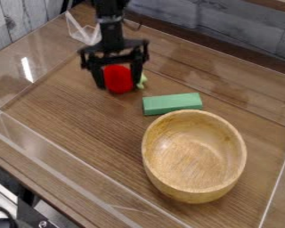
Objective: Move the red fruit to the right
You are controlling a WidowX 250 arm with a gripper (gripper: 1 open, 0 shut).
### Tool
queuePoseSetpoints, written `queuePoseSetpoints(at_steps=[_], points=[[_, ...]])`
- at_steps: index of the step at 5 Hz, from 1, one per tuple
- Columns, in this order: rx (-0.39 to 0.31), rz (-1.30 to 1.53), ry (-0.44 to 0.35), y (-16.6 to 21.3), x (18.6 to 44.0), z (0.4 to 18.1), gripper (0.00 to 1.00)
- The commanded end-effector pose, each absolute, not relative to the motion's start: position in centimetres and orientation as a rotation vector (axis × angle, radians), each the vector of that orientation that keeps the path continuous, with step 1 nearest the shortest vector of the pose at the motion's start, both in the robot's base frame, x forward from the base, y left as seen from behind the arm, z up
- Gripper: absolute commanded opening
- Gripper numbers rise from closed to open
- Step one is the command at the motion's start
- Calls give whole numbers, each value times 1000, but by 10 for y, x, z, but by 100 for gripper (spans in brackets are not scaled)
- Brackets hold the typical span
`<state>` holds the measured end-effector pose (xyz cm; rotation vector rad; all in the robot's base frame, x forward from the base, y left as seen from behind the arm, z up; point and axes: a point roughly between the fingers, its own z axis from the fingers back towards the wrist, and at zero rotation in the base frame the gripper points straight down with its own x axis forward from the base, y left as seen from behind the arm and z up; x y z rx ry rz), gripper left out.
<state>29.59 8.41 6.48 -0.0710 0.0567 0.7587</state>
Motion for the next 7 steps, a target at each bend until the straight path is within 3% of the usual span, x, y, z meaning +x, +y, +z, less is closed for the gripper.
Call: queuePoseSetpoints(at_steps=[1, 2, 3, 4, 6, 7], points=[[-111, 718, -49, 77, 305, 115, 100], [-136, 668, -78, 63, 302, 140, 100], [-142, 592, -78, 44, 297, 151, 100], [-149, 500, -67, 23, 293, 155, 100], [-144, 256, -23, -35, 280, 146, 100], [-136, 186, -7, -46, 272, 143, 100]])
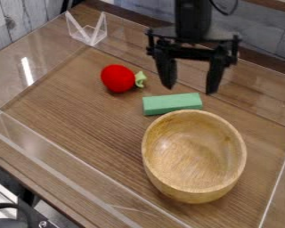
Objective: Move the red fruit to the right
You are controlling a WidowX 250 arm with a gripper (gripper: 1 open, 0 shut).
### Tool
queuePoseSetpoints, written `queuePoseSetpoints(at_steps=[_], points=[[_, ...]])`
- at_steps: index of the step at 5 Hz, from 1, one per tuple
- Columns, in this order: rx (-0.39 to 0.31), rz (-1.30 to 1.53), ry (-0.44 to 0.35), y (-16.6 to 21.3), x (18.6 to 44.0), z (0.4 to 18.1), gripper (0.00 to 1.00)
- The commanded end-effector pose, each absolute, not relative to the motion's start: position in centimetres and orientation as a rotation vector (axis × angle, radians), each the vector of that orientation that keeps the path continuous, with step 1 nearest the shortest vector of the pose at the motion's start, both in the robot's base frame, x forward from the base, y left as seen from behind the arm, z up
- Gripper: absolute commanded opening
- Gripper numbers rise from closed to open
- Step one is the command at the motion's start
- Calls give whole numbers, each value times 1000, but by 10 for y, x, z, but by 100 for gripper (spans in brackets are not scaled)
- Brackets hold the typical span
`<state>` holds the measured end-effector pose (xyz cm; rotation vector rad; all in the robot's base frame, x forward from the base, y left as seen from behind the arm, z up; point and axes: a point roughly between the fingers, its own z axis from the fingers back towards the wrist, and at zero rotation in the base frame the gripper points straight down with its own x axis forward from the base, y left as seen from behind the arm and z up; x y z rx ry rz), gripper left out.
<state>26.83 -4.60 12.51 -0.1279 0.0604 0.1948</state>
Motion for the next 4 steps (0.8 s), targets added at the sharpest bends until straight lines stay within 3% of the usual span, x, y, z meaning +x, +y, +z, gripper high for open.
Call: queuePoseSetpoints(at_steps=[1, 4], points=[[-135, 135, 4, -45, 268, 139, 100], [-144, 40, 8, -56, 262, 128, 100]])
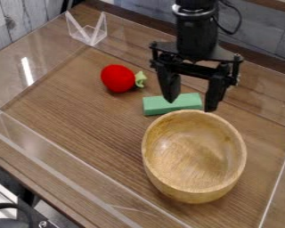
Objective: Move the red fruit to the right
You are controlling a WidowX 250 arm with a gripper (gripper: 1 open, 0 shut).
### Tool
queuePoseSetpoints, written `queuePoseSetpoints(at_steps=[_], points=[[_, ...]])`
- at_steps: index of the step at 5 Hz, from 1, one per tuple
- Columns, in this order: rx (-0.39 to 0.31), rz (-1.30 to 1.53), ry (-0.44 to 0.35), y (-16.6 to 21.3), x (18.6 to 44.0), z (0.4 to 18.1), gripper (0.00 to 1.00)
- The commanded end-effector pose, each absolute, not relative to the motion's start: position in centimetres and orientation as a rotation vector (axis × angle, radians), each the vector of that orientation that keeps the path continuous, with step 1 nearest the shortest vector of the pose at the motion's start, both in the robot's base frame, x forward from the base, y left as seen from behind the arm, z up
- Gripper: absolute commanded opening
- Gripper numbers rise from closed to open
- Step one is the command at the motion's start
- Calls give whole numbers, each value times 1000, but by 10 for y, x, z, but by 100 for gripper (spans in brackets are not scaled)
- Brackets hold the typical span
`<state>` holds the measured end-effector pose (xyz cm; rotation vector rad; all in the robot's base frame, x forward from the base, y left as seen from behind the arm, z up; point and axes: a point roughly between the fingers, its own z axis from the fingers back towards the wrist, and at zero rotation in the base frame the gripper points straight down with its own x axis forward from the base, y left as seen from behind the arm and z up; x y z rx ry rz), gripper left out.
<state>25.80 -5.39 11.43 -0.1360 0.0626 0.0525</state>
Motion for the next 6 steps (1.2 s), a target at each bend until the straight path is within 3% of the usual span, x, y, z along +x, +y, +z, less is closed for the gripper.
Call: queuePoseSetpoints(at_steps=[1, 6], points=[[-140, 25, 16, -57, 262, 124, 100], [-122, 19, 9, -54, 275, 111, 100]])
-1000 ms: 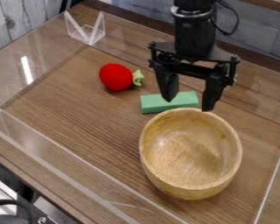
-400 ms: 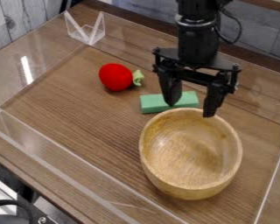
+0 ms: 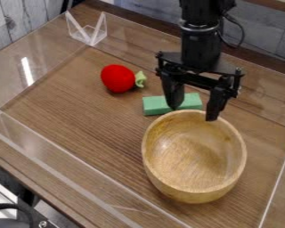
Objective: Move the red fruit to the right
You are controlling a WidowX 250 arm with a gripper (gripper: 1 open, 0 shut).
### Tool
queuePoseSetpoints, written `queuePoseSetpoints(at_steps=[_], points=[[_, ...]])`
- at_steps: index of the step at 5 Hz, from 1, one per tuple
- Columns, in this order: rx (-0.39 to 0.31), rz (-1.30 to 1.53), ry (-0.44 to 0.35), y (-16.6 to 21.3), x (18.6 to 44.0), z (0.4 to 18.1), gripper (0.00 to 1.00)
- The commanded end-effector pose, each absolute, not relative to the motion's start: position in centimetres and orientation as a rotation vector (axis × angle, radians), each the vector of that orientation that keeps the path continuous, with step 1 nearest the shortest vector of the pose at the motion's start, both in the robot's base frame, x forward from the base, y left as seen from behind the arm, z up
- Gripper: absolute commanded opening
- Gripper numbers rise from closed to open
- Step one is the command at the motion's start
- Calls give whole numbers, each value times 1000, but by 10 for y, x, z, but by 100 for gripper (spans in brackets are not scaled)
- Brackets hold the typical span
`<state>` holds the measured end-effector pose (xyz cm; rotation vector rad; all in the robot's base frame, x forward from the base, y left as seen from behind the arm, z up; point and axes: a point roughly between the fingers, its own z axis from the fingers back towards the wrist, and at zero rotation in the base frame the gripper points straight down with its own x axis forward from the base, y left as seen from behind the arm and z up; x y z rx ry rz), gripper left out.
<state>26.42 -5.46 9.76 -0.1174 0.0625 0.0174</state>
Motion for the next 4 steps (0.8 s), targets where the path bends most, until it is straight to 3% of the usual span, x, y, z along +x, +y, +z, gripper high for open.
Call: queuePoseSetpoints(at_steps=[1, 4], points=[[-118, 35, 38, -53, 273, 100, 100], [-129, 213, 52, -29, 275, 91, 100]])
